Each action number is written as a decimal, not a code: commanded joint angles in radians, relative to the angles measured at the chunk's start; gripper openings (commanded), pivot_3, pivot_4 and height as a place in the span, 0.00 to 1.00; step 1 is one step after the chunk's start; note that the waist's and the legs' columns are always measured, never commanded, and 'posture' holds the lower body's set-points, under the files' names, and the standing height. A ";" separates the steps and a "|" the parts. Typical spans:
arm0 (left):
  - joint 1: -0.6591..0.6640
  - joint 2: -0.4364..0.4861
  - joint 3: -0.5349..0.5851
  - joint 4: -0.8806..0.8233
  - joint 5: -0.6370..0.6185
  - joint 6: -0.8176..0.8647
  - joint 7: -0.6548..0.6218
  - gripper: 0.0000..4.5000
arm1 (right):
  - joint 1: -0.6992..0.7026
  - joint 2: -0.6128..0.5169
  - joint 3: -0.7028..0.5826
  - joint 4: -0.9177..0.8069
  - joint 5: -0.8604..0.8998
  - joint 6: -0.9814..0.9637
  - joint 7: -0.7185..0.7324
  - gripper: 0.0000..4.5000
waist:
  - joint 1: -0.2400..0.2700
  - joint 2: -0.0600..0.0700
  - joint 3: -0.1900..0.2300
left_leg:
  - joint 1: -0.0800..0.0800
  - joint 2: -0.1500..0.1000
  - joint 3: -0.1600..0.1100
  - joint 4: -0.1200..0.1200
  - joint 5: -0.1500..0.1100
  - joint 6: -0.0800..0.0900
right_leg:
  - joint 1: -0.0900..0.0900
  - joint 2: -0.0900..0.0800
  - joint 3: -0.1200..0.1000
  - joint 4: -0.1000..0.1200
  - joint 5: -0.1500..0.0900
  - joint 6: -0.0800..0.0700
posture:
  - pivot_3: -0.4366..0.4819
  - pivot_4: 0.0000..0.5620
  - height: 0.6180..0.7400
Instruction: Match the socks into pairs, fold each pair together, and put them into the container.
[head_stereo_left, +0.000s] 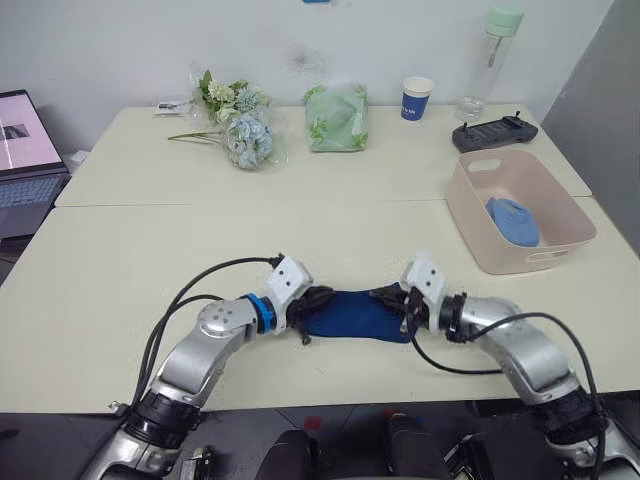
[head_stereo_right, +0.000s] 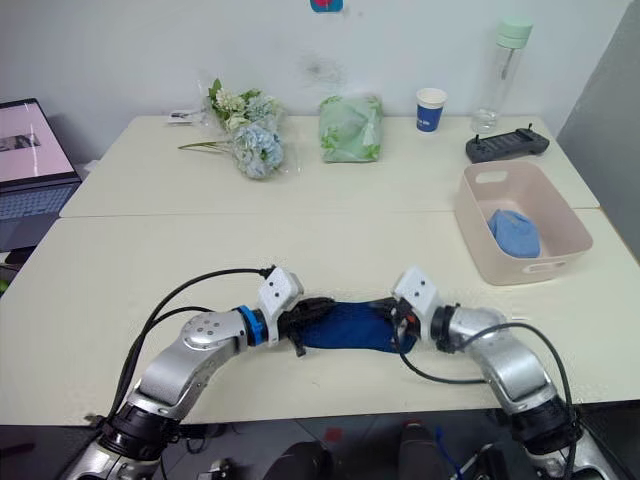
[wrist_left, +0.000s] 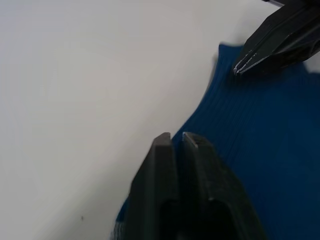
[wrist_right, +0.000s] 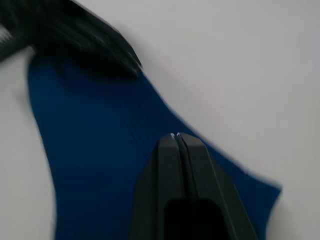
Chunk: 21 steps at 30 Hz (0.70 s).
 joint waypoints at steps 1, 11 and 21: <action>0.016 0.027 -0.006 0.041 0.059 -0.040 -0.029 0.01 | 0.035 -0.029 -0.024 0.011 -0.035 -0.064 0.019 0.00 | 0.000 0.000 -0.001 | 0.001 0.001 0.000 0.000 0.000 0.000 | 0.001 0.000 0.000 0.000 0.000 0.000 | 0.48 0.27 1.00; 0.059 0.021 0.132 -0.080 -0.103 -0.026 -0.118 0.01 | 0.105 -0.045 -0.199 -0.127 0.191 -0.060 0.126 0.00 | -0.003 0.001 0.000 | 0.008 0.002 -0.001 0.000 -0.001 0.001 | 0.009 0.001 0.000 0.000 0.000 0.000 | 0.48 0.27 1.00; 0.072 0.067 0.062 -0.063 0.016 0.003 -0.139 0.01 | 0.068 -0.036 -0.037 -0.090 0.055 -0.041 0.131 0.00 | 0.001 0.000 0.000 | 0.008 0.001 -0.002 -0.001 -0.001 0.001 | 0.010 0.001 -0.001 -0.001 0.000 0.000 | 0.48 0.27 1.00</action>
